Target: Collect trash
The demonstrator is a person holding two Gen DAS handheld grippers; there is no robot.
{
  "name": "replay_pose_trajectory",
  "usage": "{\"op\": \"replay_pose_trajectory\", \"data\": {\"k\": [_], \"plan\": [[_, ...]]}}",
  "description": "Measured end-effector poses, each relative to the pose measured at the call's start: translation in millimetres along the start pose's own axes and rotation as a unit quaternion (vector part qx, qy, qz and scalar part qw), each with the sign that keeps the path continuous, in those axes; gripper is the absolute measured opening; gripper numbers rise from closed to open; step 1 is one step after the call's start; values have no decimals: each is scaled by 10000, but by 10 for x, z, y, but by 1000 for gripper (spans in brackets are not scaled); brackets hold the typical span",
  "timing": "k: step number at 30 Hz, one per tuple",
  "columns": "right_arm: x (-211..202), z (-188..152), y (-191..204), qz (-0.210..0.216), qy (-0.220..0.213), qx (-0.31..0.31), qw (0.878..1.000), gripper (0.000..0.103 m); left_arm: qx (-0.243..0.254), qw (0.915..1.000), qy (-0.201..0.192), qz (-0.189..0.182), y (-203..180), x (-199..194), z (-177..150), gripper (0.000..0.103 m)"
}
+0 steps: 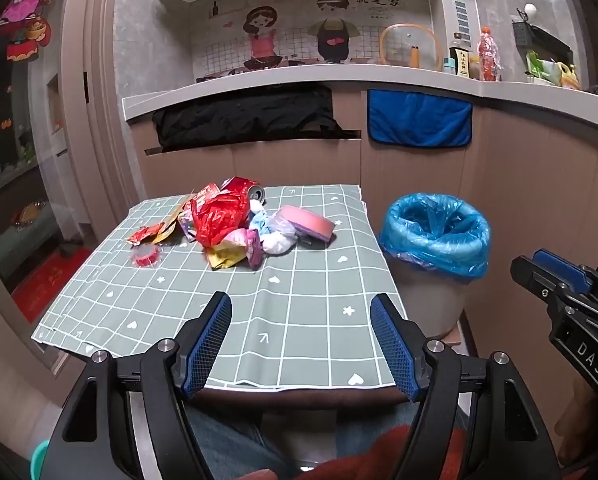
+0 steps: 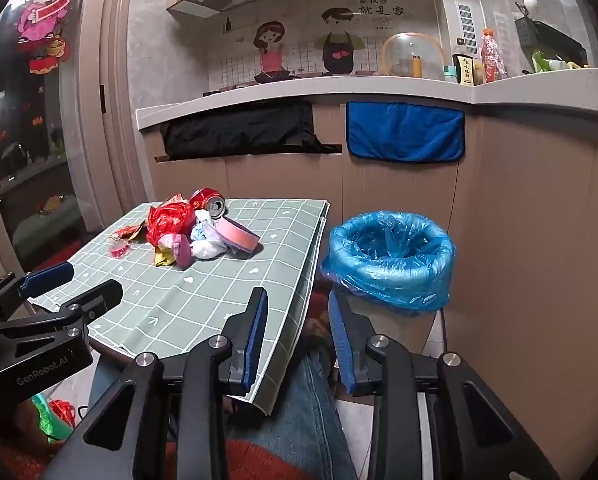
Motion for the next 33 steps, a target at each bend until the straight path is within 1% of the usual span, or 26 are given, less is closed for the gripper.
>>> {"op": "replay_pose_trajectory", "data": {"k": [33], "plan": [[-2,-7,-27,-22,17,-43,10000,29,0,10000,-25,-29,-6,-9,11,72]]}}
Point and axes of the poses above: each gripper's, at about its wrist camera, not at the fingertips, and x roughly the way its jaws point, y to its left, z to its top, the point moved 9 cm from there along x, roughly the way its jaws point, and after that the axes turned 14 degrees about x, right-handed, at the moved point
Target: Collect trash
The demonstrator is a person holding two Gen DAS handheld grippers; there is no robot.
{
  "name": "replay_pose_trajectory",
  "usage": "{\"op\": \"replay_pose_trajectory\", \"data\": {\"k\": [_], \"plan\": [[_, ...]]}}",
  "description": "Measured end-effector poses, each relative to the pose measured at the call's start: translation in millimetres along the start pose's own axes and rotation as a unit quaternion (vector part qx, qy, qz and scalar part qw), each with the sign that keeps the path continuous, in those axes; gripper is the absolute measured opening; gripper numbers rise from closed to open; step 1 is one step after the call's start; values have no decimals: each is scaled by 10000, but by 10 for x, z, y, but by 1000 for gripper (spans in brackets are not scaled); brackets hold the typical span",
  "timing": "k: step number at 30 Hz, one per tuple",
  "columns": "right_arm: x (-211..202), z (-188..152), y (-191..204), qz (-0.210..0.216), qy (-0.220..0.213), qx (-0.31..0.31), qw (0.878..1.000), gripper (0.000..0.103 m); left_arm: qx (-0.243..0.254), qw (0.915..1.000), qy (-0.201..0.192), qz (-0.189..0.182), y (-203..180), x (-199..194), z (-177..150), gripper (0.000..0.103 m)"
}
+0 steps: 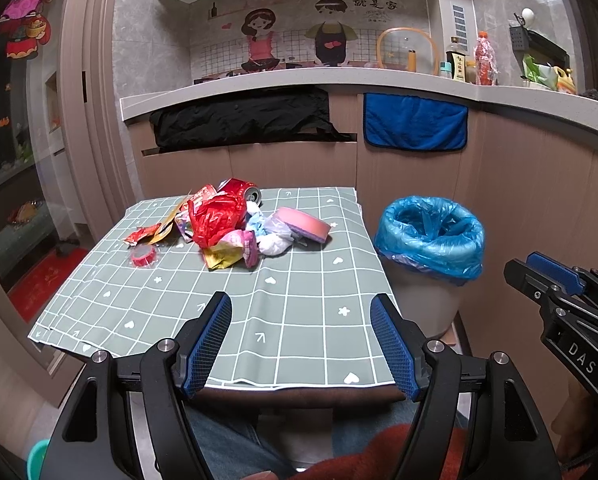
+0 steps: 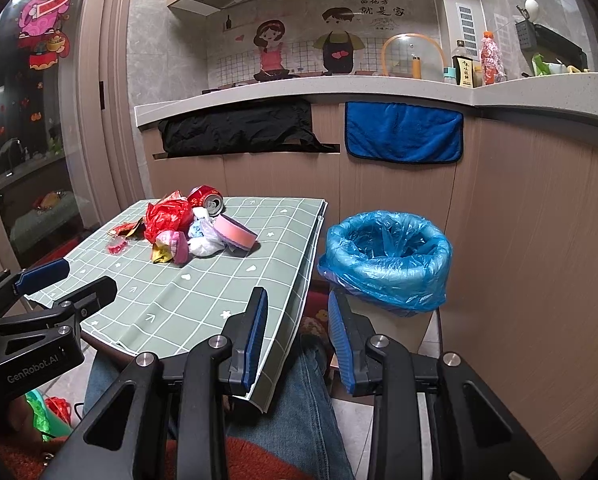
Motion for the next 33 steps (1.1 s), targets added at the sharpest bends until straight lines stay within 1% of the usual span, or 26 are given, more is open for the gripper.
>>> {"op": "replay_pose_trajectory", "data": {"k": [33], "plan": [[-30,27,-23,-50,-31,3,10000,29,-10,10000,-2,3,-8,0,8,72]]}}
Point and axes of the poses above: each gripper's, at about its wrist camera, not at the fingertips, and x roughly the way its jaws point, y to its left, z to its top, the point moved 9 cm from there along x, roughly the way its jaws point, and after that the axes turned 14 degrees about x, right-handed, at the moved point
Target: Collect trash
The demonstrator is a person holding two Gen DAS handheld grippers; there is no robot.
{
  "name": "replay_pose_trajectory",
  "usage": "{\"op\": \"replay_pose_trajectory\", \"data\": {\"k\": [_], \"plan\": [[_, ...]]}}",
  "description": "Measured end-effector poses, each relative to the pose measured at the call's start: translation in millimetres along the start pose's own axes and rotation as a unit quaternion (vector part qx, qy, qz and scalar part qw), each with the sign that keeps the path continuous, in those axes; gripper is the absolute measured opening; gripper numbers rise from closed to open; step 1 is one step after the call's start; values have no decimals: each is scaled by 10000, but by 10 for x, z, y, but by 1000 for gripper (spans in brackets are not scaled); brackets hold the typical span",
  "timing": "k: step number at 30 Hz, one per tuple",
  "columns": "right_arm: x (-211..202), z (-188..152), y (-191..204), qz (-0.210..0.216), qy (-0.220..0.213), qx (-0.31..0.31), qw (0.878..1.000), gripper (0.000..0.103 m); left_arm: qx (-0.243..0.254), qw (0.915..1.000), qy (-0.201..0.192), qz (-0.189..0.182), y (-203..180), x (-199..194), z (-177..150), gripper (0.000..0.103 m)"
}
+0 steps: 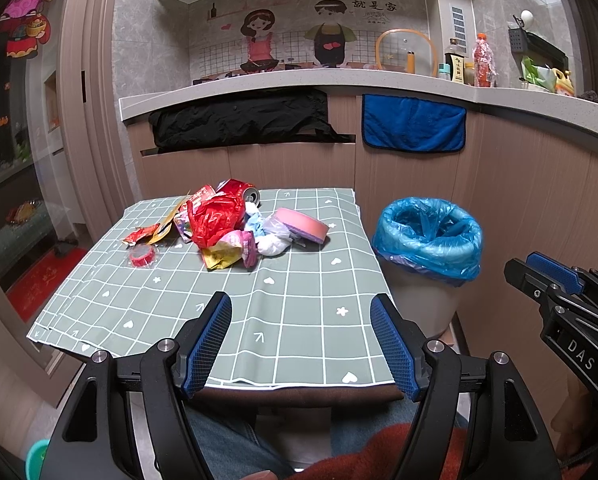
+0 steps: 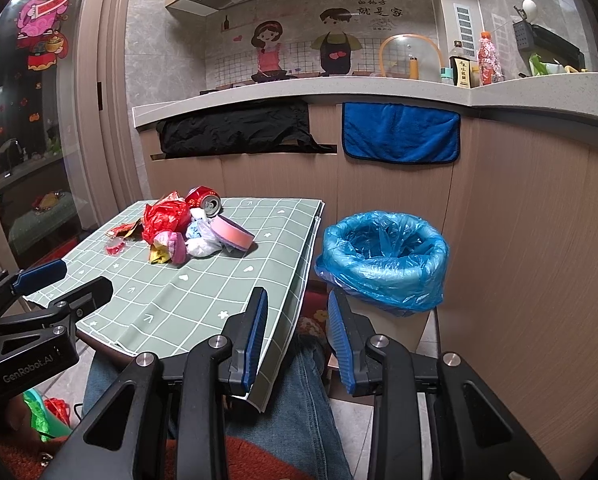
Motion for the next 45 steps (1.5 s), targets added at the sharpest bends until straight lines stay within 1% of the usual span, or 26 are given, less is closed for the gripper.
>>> {"op": "replay_pose_trajectory", "data": {"k": [8,14,18,21,25,28,33,36,39,41,45], "plan": [[-2,1,-11,-12,-6,-7,10000,29,-11,10000,5,-4,-5,-5,3,72],[6,-1,-20,-15,15,-16,10000,29,-53,10000,12,-51,-88,15,67,72],[42,51,-49,-73,-19,-81,9999,29,-183,9997,97,-151,-30,118,73,72],[141,113,-24,-68,11,-147,9999,29,-133,9998,110,-29,41,229,93,72],[391,205,53,92,241,-178,9995,29,-121,9998,87,121,214,374,109,72],[611,274,155,178,327,-287,9989,29,-222,9993,235,176,387,618,93,72],[1114,363,449,397,542,-862,9940,29,-438,9980,410,177,705,1023,96,72],[1458,385,680,676,707,-1294,9868,29,-756,9967,286,73,968,1251,171,72],[1739,372,857,898,905,-1581,9792,29,-1015,9945,267,18,1225,1412,192,72],[1966,347,961,1072,1099,-1693,9735,29,-1086,9937,266,112,1405,1484,195,72],[2349,256,1149,1183,1364,-1986,9633,29,-1096,9927,340,381,1694,1564,130,72]]}}
Point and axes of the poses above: each gripper's, at about its wrist camera, not at the fingertips, and x roughly the way its jaws point, y to its left, z to its top, the point moved 9 cm from there along x, roughly the way its jaws point, and after that the axes turned 14 degrees about x, right-handed, at the moved point
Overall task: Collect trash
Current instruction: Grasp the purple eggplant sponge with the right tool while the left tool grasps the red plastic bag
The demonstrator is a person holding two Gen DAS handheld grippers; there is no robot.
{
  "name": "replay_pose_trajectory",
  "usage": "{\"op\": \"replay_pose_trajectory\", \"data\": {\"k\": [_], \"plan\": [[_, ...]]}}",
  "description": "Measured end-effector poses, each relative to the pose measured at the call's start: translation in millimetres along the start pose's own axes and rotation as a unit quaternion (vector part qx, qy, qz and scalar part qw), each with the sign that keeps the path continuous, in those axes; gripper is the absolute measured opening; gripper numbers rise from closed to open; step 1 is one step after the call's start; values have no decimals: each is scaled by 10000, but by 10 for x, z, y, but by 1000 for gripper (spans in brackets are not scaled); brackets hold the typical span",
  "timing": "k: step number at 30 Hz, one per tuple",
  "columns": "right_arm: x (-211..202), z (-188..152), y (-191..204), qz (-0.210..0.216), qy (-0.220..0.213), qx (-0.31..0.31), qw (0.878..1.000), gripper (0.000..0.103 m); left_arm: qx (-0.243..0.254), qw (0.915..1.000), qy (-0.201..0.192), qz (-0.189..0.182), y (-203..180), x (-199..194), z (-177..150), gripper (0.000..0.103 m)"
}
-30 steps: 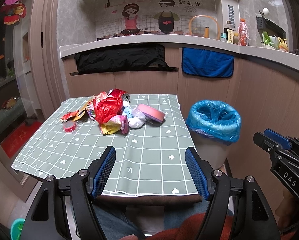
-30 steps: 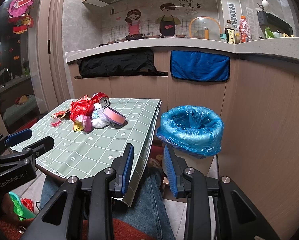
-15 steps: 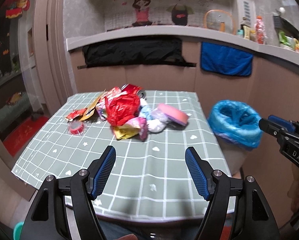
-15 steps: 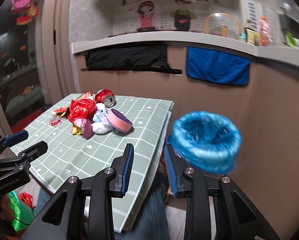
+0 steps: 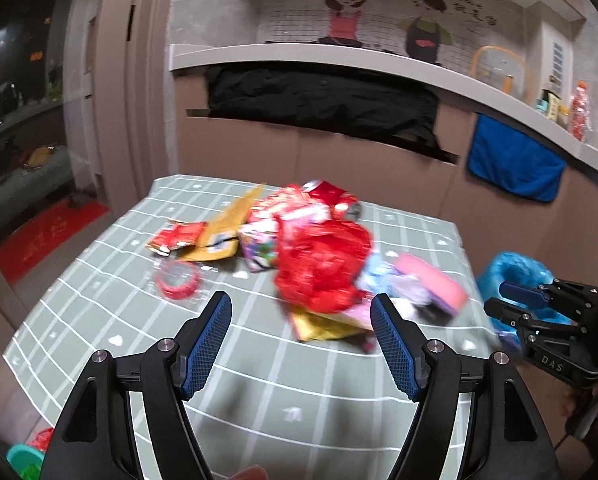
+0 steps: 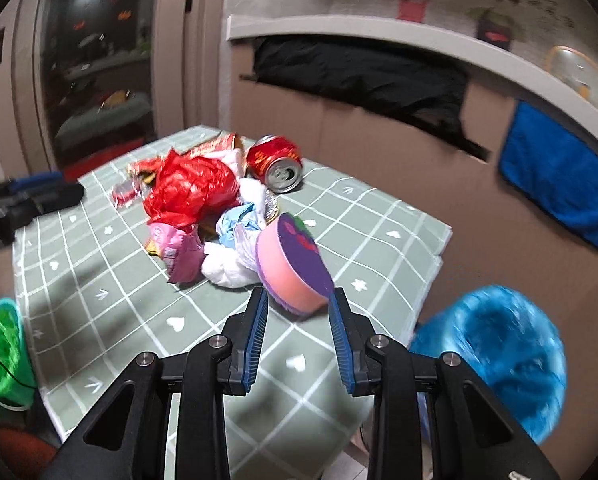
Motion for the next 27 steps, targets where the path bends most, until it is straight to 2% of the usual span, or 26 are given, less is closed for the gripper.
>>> {"op": "replay_pose_trajectory", "data": {"k": [3,5,8,13,14,16,19,23,27], "plan": [[198,17,104,176,165,-216,9995,29,8,9999,21,157,152,73,-39,72],[351,54,182,114,135,-485,9987,29,90,9996,124,222,193,132,-91,72],[592,56,207,-144,183,-746,9969,29,78,9991,419,57,157,242,-180,72],[794,3,246,-145,330,-972,9946,35,-124,9975,664,-229,16,357,-276,72],[809,5,263,-173,338,-1060,9936,34,-126,9972,688,-281,-36,378,-286,72],[810,30,246,-212,338,-1078,9934,27,-45,9966,735,-374,-168,403,-288,72],[691,130,155,-24,270,-633,9976,20,44,9962,759,-425,-242,424,-282,67],[439,323,-94,756,153,478,9959,15,91,9957,744,-536,-238,522,-137,61],[381,356,-385,872,163,1244,9883,14,187,9969,674,-366,-126,733,107,61]]}}
Point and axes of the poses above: each gripper's, at about its wrist camera, not at the fingertips, and x roughly the way its jaws point, y to its left, z to its top, the point moved 9 cm from there along x, roughly the way its jaws point, and after that the axes turned 14 degrees about x, right-handed, at the moved point
